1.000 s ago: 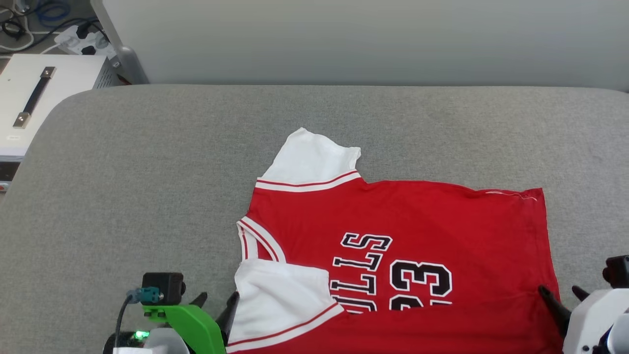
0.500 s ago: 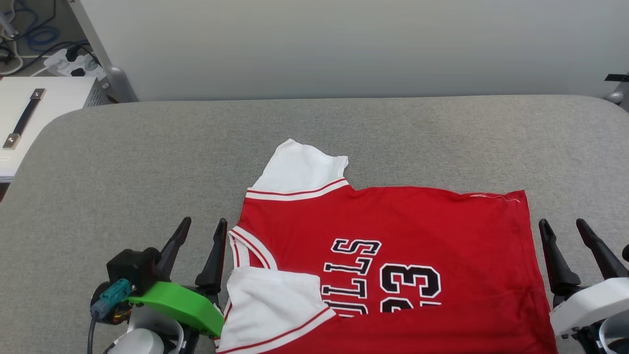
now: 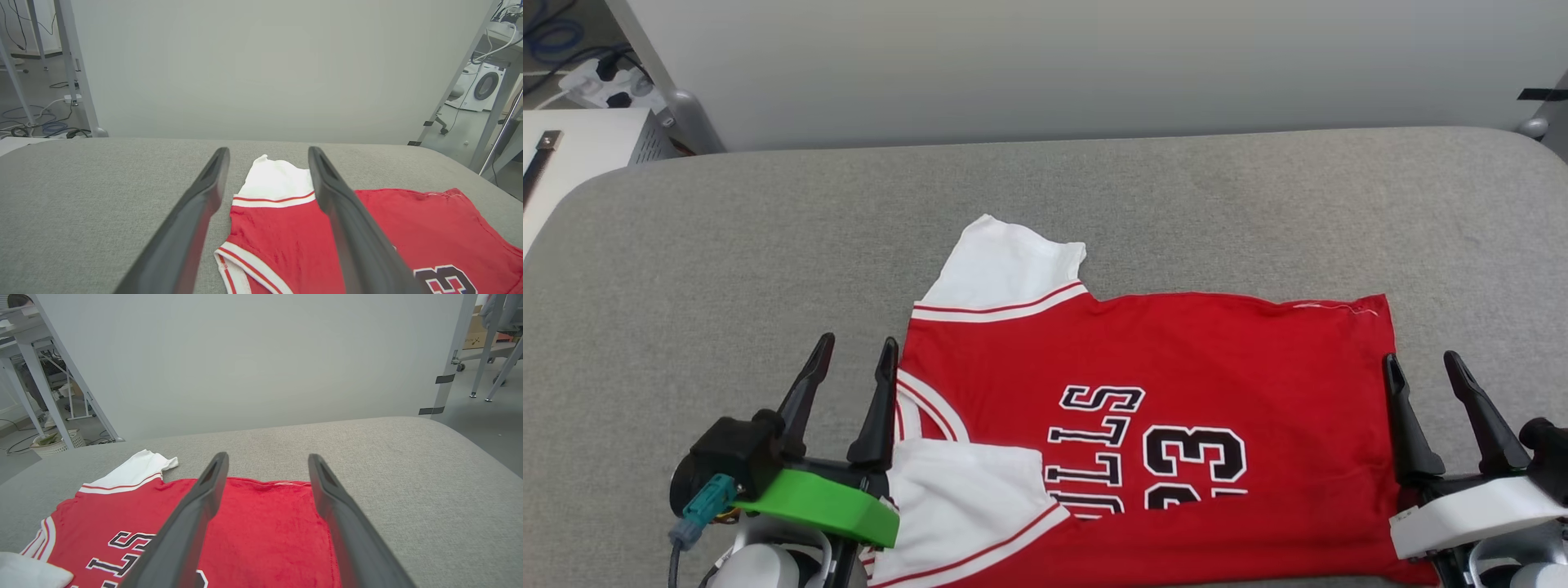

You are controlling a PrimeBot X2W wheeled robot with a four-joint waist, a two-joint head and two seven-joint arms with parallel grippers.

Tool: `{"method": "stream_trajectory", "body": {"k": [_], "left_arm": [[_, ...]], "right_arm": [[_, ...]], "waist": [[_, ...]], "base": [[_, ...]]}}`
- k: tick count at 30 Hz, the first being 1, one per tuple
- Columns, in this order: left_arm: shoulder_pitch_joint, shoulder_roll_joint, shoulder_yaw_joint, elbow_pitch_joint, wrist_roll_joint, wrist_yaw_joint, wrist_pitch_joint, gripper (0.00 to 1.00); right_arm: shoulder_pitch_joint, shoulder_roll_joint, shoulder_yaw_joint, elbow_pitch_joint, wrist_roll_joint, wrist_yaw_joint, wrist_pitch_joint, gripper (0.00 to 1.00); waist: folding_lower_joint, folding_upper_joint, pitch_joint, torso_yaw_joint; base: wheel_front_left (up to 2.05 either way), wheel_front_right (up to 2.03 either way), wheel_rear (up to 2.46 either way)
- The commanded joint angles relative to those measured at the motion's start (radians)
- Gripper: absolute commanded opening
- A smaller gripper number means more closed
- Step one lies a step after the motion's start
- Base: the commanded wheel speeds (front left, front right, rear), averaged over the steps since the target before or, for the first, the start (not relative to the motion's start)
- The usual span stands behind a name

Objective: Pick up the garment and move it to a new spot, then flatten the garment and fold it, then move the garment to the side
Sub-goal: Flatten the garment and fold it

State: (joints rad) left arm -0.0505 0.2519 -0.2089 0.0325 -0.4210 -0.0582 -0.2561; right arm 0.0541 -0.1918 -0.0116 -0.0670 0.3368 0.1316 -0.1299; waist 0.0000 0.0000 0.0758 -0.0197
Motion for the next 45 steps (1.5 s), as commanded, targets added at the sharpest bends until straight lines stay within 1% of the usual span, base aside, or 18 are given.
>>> {"method": "stream_trajectory", "body": {"k": [1, 4, 7, 9, 11, 13, 15, 16, 18, 20, 24, 28, 33, 36, 43, 45], "left_arm": [[-0.016, -0.01, 0.009, 0.013, 0.016, -0.015, -0.006, 1.0], [-0.068, -0.008, 0.008, 0.056, 0.032, -0.035, -0.006, 1.0], [-0.163, 0.022, -0.016, 0.1, 0.044, -0.049, 0.025, 1.0], [-0.246, 0.045, -0.045, 0.133, 0.038, -0.059, 0.098, 1.0], [-0.352, 0.084, -0.097, 0.154, 0.036, -0.067, 0.185, 1.0], [-0.468, 0.114, -0.13, 0.182, 0.013, -0.071, 0.256, 1.0], [-0.581, 0.158, -0.191, 0.215, -0.012, -0.072, 0.34, 1.0], [-0.637, 0.177, -0.224, 0.238, -0.039, -0.072, 0.387, 1.0], [-0.72, 0.201, -0.248, 0.284, -0.088, -0.072, 0.457, 1.0], [-0.814, 0.227, -0.274, 0.339, -0.144, -0.072, 0.551, 1.0], [-0.935, 0.276, -0.35, 0.428, -0.227, -0.072, 0.72, 1.0], [-1.011, 0.306, -0.415, 0.494, -0.295, -0.072, 0.845, 1.0], [-1.069, 0.33, -0.477, 0.557, -0.335, -0.072, 0.907, 1.0], [-1.097, 0.335, -0.494, 0.61, -0.314, -0.072, 0.89, 1.0], [-1.115, 0.322, -0.519, 0.713, -0.283, -0.059, 0.868, 1.0], [-1.116, 0.314, -0.523, 0.734, -0.29, -0.061, 0.871, 1.0]], "right_arm": [[-0.021, 0.007, 0.009, 0.003, -0.006, -0.001, -0.01, 1.0], [-0.039, 0.008, 0.021, 0.004, -0.006, -0.001, -0.015, 1.0], [-0.06, 0.007, 0.036, -0.001, -0.008, -0.001, -0.015, 1.0], [-0.075, 0.009, 0.044, -0.006, -0.01, -0.001, -0.01, 1.0], [-0.09, 0.011, 0.052, -0.012, -0.012, -0.001, -0.004, 1.0], [-0.109, 0.013, 0.059, -0.017, -0.011, -0.001, -0.004, 1.0], [-0.127, 0.015, 0.073, -0.021, -0.015, -0.001, -0.003, 1.0], [-0.137, 0.016, 0.081, -0.023, -0.017, -0.001, -0.005, 1.0], [-0.153, 0.02, 0.09, -0.023, -0.016, -0.001, -0.008, 1.0], [-0.17, 0.03, 0.096, -0.027, -0.012, -0.001, -0.01, 1.0], [-0.197, 0.039, 0.119, -0.037, -0.008, -0.001, -0.015, 1.0], [-0.216, 0.042, 0.134, -0.042, -0.007, -0.001, -0.023, 1.0], [-0.228, 0.045, 0.148, -0.037, -0.007, -0.001, -0.031, 1.0], [-0.235, 0.05, 0.155, -0.034, 0.004, -0.001, -0.04, 1.0], [-0.248, 0.058, 0.162, -0.019, 0.002, -0.001, -0.05, 1.0], [-0.252, 0.057, 0.163, -0.016, 0.001, -0.001, -0.051, 1.0]], "waist": [[0.0, 0.0, 0.023, -0.017], [0.0, 0.0, 0.056, -0.035], [0.0, 0.0, 0.099, -0.056], [0.0, 0.0, 0.132, -0.07], [0.0, 0.0, 0.169, -0.084], [0.0, 0.0, 0.203, -0.099], [0.0, 0.0, 0.236, -0.119], [0.0, 0.0, 0.25, -0.129], [0.0, 0.0, 0.272, -0.147], [0.0, 0.0, 0.304, -0.167], [0.0, 0.0, 0.345, -0.199], [0.0, 0.0, 0.377, -0.221], [0.0, 0.0, 0.406, -0.24], [0.0, 0.0, 0.423, -0.247], [0.0, 0.0, 0.445, -0.249], [0.0, 0.0, 0.448, -0.249]], "base": [[0.0, 0.0, 0.0], [0.0, 0.0, 0.0], [0.0, 0.0, 0.0], [0.0, 0.0, 0.0], [0.0, 0.0, 0.0], [0.0, 0.0, 0.0], [0.0, 0.0, 0.0], [0.0, 0.0, 0.0], [0.0, 0.0, 0.0], [0.0, 0.0, 0.0], [0.0, 0.0, 0.0], [0.0, 0.0, 0.0], [0.0, 0.0, 0.0], [0.0, 0.0, 0.0], [0.0, 0.0, 0.0], [0.0, 0.0, 0.0]]}}
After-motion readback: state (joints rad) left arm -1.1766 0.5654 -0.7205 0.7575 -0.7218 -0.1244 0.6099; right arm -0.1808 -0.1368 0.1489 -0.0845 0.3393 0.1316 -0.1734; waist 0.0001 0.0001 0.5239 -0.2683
